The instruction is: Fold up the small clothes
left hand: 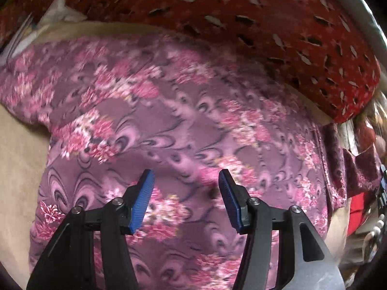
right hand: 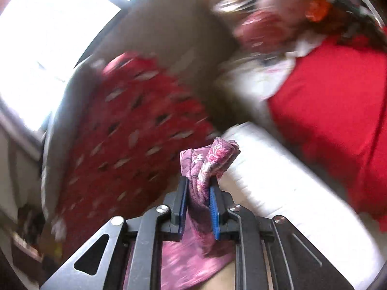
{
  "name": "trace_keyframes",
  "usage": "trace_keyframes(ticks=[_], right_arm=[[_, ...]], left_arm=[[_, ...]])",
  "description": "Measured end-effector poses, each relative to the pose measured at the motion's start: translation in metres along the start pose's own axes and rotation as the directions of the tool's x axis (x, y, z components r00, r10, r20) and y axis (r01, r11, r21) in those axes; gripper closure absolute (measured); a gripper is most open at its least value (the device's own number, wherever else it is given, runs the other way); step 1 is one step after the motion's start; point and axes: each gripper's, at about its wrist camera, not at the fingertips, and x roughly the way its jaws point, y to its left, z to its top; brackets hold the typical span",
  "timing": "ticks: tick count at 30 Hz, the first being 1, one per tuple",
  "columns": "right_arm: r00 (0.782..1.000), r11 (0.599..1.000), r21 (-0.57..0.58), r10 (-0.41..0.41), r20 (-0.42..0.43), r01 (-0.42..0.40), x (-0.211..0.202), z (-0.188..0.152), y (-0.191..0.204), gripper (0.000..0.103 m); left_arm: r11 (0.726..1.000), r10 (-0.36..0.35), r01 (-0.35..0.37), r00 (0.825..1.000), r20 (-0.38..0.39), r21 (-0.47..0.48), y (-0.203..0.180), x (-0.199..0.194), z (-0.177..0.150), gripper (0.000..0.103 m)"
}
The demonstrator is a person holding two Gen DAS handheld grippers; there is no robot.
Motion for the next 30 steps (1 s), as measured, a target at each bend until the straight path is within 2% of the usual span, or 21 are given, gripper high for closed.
trace_keyframes(ticks=[5, 7, 8, 12, 15, 16, 17, 19, 20, 21, 22, 23, 24, 25, 27, 30], right_arm=[[0.988, 0.992, -0.076, 0.087, -0.124, -0.097, 0.041, -0.053, 0.077, 0.086], [0.977, 0.985, -0.1, 0.119, -0.176, -0.138, 0.059, -0.077, 0.104, 0.091], [0.968, 0.981, -0.106, 0.138, -0.208, -0.163, 0.069, -0.089, 0.119, 0.095], [0.926, 0.953, -0.169, 0.187, -0.327, -0.252, 0.107, -0.143, 0.186, 0.097], [0.889, 0.936, -0.194, 0.194, -0.415, -0.295, 0.13, -0.18, 0.221, 0.097], [0.888, 0.935, -0.206, 0.182, -0.422, -0.289, 0.129, -0.19, 0.227, 0.097], [0.894, 0.937, -0.216, 0.166, -0.417, -0.274, 0.131, -0.192, 0.23, 0.093], [0.929, 0.945, -0.279, 0.058, -0.364, -0.169, 0.125, -0.191, 0.221, 0.091], [0.942, 0.938, -0.328, -0.004, -0.335, -0.113, 0.121, -0.19, 0.214, 0.08], [0.95, 0.918, -0.393, -0.077, -0.302, -0.051, 0.118, -0.189, 0.205, 0.064], [0.952, 0.89, -0.456, -0.145, -0.269, 0.006, 0.116, -0.189, 0.198, 0.055], [0.951, 0.859, -0.509, -0.202, -0.236, 0.056, 0.111, -0.189, 0.19, 0.043], [0.947, 0.826, -0.556, -0.243, -0.212, 0.088, 0.109, -0.191, 0.182, 0.039], [0.94, 0.802, -0.588, -0.271, -0.208, 0.101, 0.109, -0.192, 0.173, 0.037], [0.914, 0.754, -0.645, -0.339, -0.221, 0.123, 0.116, -0.198, 0.156, 0.034], [0.872, 0.668, -0.728, -0.438, -0.22, 0.152, 0.14, -0.215, 0.137, 0.034]], left_arm=[[0.997, -0.072, 0.072, 0.997, 0.006, -0.024, 0.014, -0.011, 0.015, 0.049], [0.997, -0.071, 0.072, 0.997, 0.025, -0.038, 0.024, -0.017, 0.02, 0.049], [0.996, -0.072, 0.074, 0.997, 0.034, -0.047, 0.031, -0.019, 0.023, 0.049], [0.988, -0.105, 0.108, 0.994, 0.031, -0.114, 0.06, -0.024, 0.032, 0.049], [0.983, -0.106, 0.109, 0.994, 0.022, -0.147, 0.075, -0.024, 0.034, 0.049], [0.983, -0.106, 0.107, 0.994, 0.015, -0.148, 0.074, -0.023, 0.036, 0.049], [0.984, -0.109, 0.109, 0.994, 0.005, -0.142, 0.075, -0.022, 0.037, 0.049], [0.985, -0.113, 0.112, 0.994, 0.0, -0.135, 0.075, -0.022, 0.035, 0.049], [0.985, -0.114, 0.113, 0.993, -0.004, -0.13, 0.074, -0.022, 0.035, 0.049], [0.986, -0.114, 0.112, 0.993, -0.011, -0.125, 0.072, -0.021, 0.035, 0.049], [0.986, -0.114, 0.111, 0.993, -0.016, -0.121, 0.071, -0.019, 0.035, 0.049], [0.987, -0.112, 0.109, 0.993, -0.021, -0.121, 0.069, -0.017, 0.035, 0.049], [0.987, -0.109, 0.104, 0.994, -0.032, -0.12, 0.067, -0.014, 0.034, 0.049], [0.988, -0.108, 0.102, 0.993, -0.04, -0.119, 0.066, -0.011, 0.034, 0.049], [0.99, -0.099, 0.092, 0.994, -0.052, -0.111, 0.062, -0.008, 0.032, 0.049], [0.993, -0.078, 0.074, 0.996, -0.051, -0.088, 0.057, -0.008, 0.031, 0.049]])
